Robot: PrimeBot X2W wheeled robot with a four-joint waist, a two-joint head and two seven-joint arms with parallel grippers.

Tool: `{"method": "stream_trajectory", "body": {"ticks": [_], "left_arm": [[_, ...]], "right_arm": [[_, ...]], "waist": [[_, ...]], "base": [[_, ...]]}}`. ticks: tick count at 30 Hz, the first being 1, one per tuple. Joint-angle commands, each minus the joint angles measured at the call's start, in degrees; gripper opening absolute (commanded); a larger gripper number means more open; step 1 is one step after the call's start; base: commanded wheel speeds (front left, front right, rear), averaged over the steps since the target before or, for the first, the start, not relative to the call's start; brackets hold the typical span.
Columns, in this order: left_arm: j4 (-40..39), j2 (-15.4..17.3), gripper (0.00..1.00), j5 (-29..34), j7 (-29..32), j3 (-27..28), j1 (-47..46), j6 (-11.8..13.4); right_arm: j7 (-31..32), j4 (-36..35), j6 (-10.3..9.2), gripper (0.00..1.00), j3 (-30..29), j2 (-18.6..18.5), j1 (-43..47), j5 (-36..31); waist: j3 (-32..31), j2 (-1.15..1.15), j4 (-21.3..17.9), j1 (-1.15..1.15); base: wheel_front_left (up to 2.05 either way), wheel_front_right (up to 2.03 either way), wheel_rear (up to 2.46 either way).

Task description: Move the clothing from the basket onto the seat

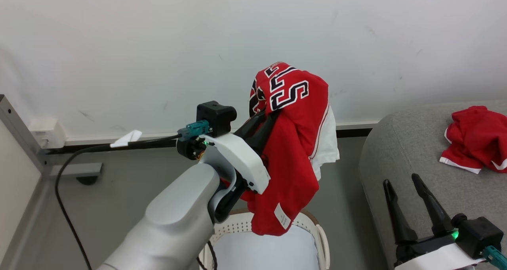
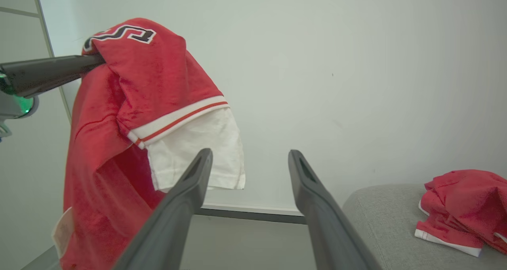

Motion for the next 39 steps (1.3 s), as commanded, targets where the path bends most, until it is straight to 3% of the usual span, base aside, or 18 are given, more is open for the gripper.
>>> {"method": "stream_trajectory", "body": {"ticks": [1, 3, 13, 25, 33, 35, 36, 39], "left_arm": [[-0.6, 0.4, 0.0, -0.2, -0.1, -0.1, 0.6, 0.2], [-1.1, 0.5, 0.0, -0.3, 0.2, -0.2, 0.8, 0.4], [-2.7, 0.1, 0.0, -0.8, 0.9, -1.0, 1.4, 0.6], [-3.2, -2.0, 0.0, -1.5, 1.4, -4.3, 1.7, -0.3], [-3.3, -2.8, 0.0, -2.5, 1.3, -6.3, 1.3, -0.8], [-3.2, -2.9, 0.0, -2.8, 1.1, -6.6, 1.3, -0.7], [-3.1, -2.9, 0.0, -2.9, 1.0, -6.6, 1.3, -0.6], [-2.7, -2.9, 0.0, -3.3, 0.9, -6.7, 1.4, -0.4]], "right_arm": [[0.0, -0.2, -0.15, 1.0, 0.7, 0.1, 0.5, 1.1], [0.0, -1.1, -0.15, 1.0, 2.4, 1.2, 0.3, 4.2], [0.0, 1.2, -0.14, 1.0, 20.9, -2.3, -6.2, 10.6], [0.0, 17.8, -0.14, 1.0, 31.9, 3.3, -18.5, 18.2], [0.0, 26.4, -0.14, 1.0, 32.6, 4.8, -21.7, 20.7], [0.0, 27.1, -0.14, 0.27, 31.9, 4.8, -21.7, 20.6], [0.0, 27.1, -0.14, 0.0, 31.5, 4.9, -21.8, 20.5], [0.0, 26.5, -0.14, 0.0, 30.5, 4.7, -21.3, 20.1]], "waist": [[0.0, -0.01, 0.1, 0.0], [0.0, -0.01, 0.3, 0.0], [0.2, -0.01, 1.8, 0.0], [0.5, -0.01, 6.1, 0.0], [0.2, -0.01, 8.9, 0.0], [0.1, -0.01, 9.1, 0.0], [0.1, -0.01, 9.2, 0.0], [0.1, -0.01, 9.1, 0.0]], "base": [[0.0, 0.0, 0.0], [0.0, 0.0, 0.0], [0.0, 0.0, 0.0], [0.0, 0.0, 0.0], [0.0, 0.0, 0.0], [0.0, 0.0, 0.0], [0.0, 0.0, 0.0], [0.0, 0.0, 0.0]]}}
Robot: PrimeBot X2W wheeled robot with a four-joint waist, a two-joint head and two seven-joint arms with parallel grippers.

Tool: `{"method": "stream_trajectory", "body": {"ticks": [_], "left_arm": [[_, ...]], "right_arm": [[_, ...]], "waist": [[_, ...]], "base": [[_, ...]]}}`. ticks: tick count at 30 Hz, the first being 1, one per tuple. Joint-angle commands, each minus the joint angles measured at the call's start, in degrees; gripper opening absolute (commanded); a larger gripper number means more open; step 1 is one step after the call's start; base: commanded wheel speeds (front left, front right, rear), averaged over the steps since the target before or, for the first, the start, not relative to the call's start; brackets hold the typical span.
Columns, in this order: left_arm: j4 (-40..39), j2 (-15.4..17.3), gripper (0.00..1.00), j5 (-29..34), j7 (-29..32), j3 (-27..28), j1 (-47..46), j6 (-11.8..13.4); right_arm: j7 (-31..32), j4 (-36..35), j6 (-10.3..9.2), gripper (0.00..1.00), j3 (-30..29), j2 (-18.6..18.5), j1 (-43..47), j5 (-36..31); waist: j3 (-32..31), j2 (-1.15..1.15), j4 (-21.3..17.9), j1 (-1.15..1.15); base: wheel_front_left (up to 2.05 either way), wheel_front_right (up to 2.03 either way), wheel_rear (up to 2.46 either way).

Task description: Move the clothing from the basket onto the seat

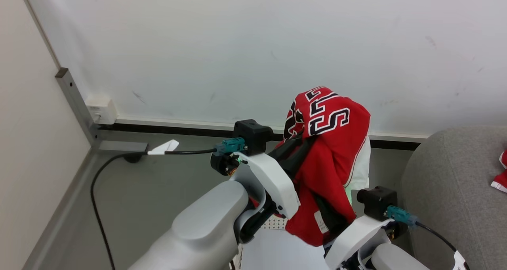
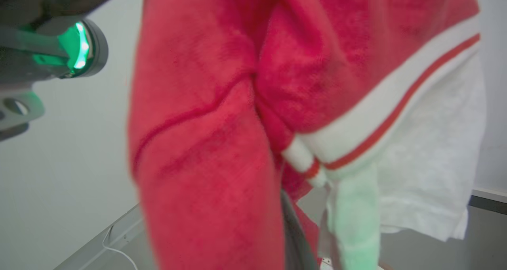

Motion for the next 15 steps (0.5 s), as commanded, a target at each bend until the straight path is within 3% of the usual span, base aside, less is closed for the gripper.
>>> {"method": "stream_trajectory", "body": {"ticks": [1, 14, 15], "left_arm": [[0.3, 0.0, 0.0, -0.5, -0.3, 0.1, 0.1, 0.2], [1.6, 0.2, 0.0, -1.2, -1.4, -0.3, 2.1, 0.5], [1.5, 0.3, 0.12, -1.1, -1.4, -0.4, 2.2, 0.5]], "right_arm": [[0.0, -0.7, -0.13, 0.0, -1.0, -0.5, 0.3, -0.5], [0.0, -9.6, -0.13, 0.0, -12.4, -4.0, 7.3, -6.5], [0.0, -10.3, -0.13, 0.0, -13.5, -4.3, 7.7, -7.2]], "waist": [[0.0, 0.0, -0.2, 0.0], [0.3, 0.0, -3.2, 0.0], [0.3, 0.0, -3.7, 0.0]], "base": [[0.0, 0.0, 0.0], [0.0, 0.0, 0.0], [0.0, 0.0, 0.0]]}}
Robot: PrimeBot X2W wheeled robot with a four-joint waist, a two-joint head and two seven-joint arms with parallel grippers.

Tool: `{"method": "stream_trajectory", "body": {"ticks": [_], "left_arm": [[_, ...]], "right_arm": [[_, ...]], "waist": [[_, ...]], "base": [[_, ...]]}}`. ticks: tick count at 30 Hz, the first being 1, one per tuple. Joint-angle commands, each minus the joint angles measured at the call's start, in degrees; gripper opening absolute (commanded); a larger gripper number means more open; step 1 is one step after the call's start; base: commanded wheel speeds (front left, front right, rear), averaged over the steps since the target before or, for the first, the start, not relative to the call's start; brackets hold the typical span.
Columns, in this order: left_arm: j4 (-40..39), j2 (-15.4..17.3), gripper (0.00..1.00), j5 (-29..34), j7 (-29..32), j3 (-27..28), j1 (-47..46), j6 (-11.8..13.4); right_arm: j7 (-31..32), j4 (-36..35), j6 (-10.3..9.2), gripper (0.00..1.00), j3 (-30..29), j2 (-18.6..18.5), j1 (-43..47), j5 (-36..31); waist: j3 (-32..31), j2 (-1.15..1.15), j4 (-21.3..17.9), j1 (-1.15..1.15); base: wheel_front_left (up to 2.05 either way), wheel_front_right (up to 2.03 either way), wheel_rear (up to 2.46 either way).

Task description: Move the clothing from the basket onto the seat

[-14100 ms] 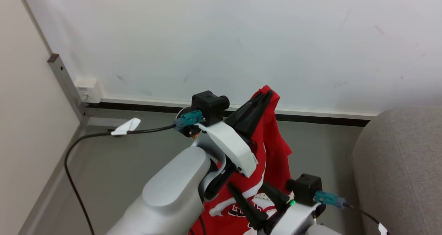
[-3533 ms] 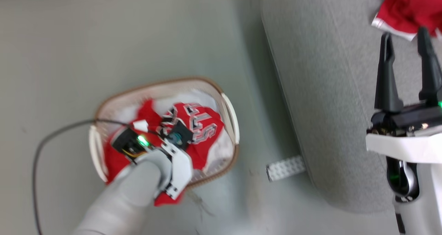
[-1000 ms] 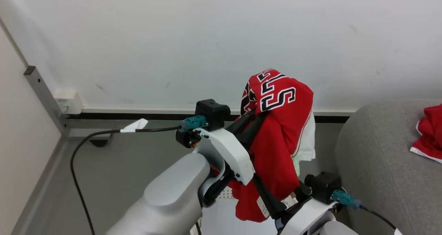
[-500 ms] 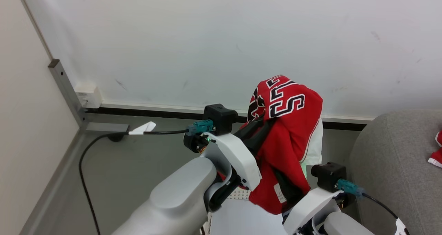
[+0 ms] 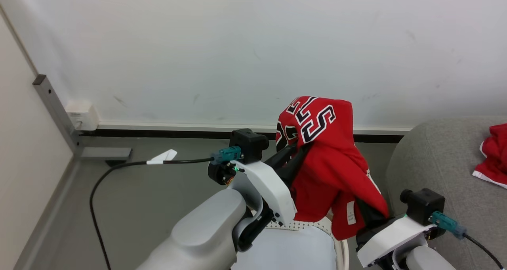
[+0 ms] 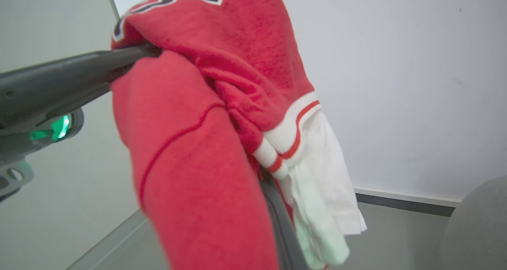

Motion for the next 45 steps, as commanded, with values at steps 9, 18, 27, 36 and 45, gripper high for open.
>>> {"method": "stream_trajectory", "body": {"ticks": [9, 18, 27, 36, 45], "left_arm": [[-3.5, 0.4, 1.0, 0.3, -1.4, -1.2, 2.0, -0.6], [-7.0, 1.5, 1.0, 2.7, -2.1, -2.3, 3.5, -0.5], [-8.5, 2.3, 1.0, 3.8, -2.5, -2.2, 5.0, -0.6], [-7.9, 2.1, 1.0, 5.3, -2.5, -2.1, 6.0, -0.8], [-10.0, 2.2, 1.0, 8.7, -2.5, 0.3, 6.9, -0.6]], "right_arm": [[0.0, -7.2, -0.13, 0.0, -10.6, -3.1, 2.8, -6.5], [0.0, -13.7, -0.13, 0.0, -16.9, -6.4, 4.4, -10.2], [0.0, -19.4, -0.13, 0.0, -22.5, -7.9, 10.1, -12.3], [0.0, -22.2, -0.13, 0.0, -25.2, -6.6, 13.6, -12.5], [0.3, -23.9, -0.13, 0.0, -26.2, -9.4, 9.8, -13.1]], "waist": [[0.7, 0.0, -6.1, 0.0], [2.0, 0.0, -14.0, 0.0], [3.6, 0.0, -21.2, 0.0], [4.5, 0.0, -24.7, 0.0], [6.6, 0.0, -24.2, 0.0]], "base": [[0.0, 0.0, 0.0], [0.0, 0.0, 0.0], [0.0, 0.0, 0.0], [0.0, 0.0, 0.0], [0.0, 0.0, 0.0]]}}
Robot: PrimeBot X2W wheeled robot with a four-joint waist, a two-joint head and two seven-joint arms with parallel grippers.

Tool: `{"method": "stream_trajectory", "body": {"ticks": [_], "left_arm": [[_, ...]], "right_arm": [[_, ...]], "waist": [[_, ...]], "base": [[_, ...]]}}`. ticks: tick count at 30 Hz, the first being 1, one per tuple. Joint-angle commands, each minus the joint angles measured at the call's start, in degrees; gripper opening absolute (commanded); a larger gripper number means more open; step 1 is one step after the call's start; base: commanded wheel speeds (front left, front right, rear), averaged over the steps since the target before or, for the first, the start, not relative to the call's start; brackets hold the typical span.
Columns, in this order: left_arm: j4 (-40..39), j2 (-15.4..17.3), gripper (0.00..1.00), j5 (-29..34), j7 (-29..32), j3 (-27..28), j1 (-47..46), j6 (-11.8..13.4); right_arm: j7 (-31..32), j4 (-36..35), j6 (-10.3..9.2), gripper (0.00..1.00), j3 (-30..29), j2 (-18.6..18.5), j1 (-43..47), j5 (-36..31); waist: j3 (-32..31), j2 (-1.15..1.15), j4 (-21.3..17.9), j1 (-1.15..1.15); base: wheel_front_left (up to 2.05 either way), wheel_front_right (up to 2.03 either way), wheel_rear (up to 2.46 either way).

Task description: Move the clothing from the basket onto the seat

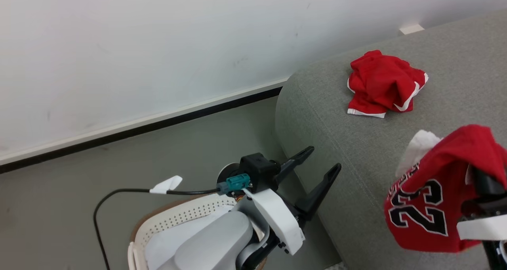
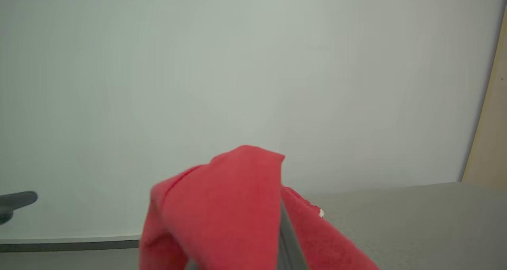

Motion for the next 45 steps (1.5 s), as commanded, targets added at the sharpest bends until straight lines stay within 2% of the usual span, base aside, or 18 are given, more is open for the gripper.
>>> {"method": "stream_trajectory", "body": {"ticks": [1, 10, 13, 18, 22, 26, 31, 34, 37, 42, 44, 45], "left_arm": [[-0.3, 0.6, 1.0, 1.1, 0.0, 0.1, 0.7, -0.1], [-1.4, 2.3, 1.0, 4.7, 0.1, -0.4, -3.1, -0.4], [-2.2, 2.9, 1.0, 5.7, 0.2, -1.0, -4.6, -0.5], [-3.1, 4.2, 1.0, 6.2, 0.4, -1.2, -6.2, -0.7], [-4.3, 5.3, 1.0, 6.9, 0.8, -1.2, -7.6, -0.7], [-5.6, 6.8, 1.0, 7.4, 1.3, -0.9, -8.8, -0.3], [-6.5, 8.3, 1.0, 7.9, 1.8, -0.7, -9.8, -0.1], [-6.6, 8.6, 1.0, 7.7, 1.6, -0.6, -9.8, -0.1], [-6.4, 8.6, 1.0, 7.3, 1.2, -0.5, -9.4, -0.1], [-5.9, 8.4, 1.0, 7.0, 1.1, -0.3, -9.1, 0.1], [-5.7, 8.2, 1.0, 6.8, 1.0, -0.2, -9.1, 0.2], [-5.6, 8.2, 1.0, 6.7, 0.9, -0.2, -9.0, 0.3]], "right_arm": [[0.1, -0.6, -0.13, 0.0, -0.6, -0.9, -1.8, 0.3], [2.1, 1.5, -0.13, 0.0, -7.8, -7.3, -10.1, 2.4], [2.7, 2.9, -0.15, 0.0, -12.9, -10.0, -12.5, 1.0], [3.4, 6.0, -0.14, 0.0, -23.1, -11.8, -15.9, -0.3], [5.7, 11.3, -0.14, 0.0, -26.1, -14.6, -20.4, -0.1], [7.1, 17.4, -0.14, 0.0, -25.7, -17.4, -25.6, -1.6], [8.6, 25.6, -0.14, 0.0, -24.7, -18.7, -32.2, -5.5], [10.2, 30.5, -0.14, 0.0, -21.8, -18.6, -34.3, -8.3], [15.7, 36.0, -0.14, 0.0, -18.4, -18.0, -35.1, -9.4], [19.5, 40.5, -0.14, 0.0, -15.5, -18.1, -35.4, -9.1], [20.2, 41.6, -0.14, 0.12, -14.7, -18.1, -35.0, -8.8], [20.6, 41.9, -0.14, 0.22, -14.3, -18.1, -34.7, -8.7]], "waist": [[1.3, 0.0, 0.7, 0.0], [11.1, 0.0, 5.5, 0.0], [14.4, 0.0, 7.0, 0.0], [18.6, 0.0, 9.1, 0.0], [22.4, 0.0, 10.2, 0.0], [26.4, 0.0, 11.4, 0.0], [30.1, 0.0, 12.8, 0.0], [30.7, 0.0, 13.5, 0.0], [30.4, 0.0, 13.9, 0.0], [29.4, 0.0, 14.1, 0.0], [28.8, 0.0, 14.1, 0.0], [28.5, 0.0, 14.1, 0.0]], "base": [[0.0, 0.0, 0.0], [0.0, 0.0, 0.0], [0.0, 0.0, 0.0], [0.0, 0.0, 0.0], [0.0, 0.0, 0.0], [0.0, 0.0, 0.0], [0.0, 0.0, 0.0], [0.0, 0.0, 0.0], [0.0, 0.0, 0.0], [0.0, 0.0, 0.0], [0.0, 0.0, 0.0], [0.0, 0.0, 0.0]]}}
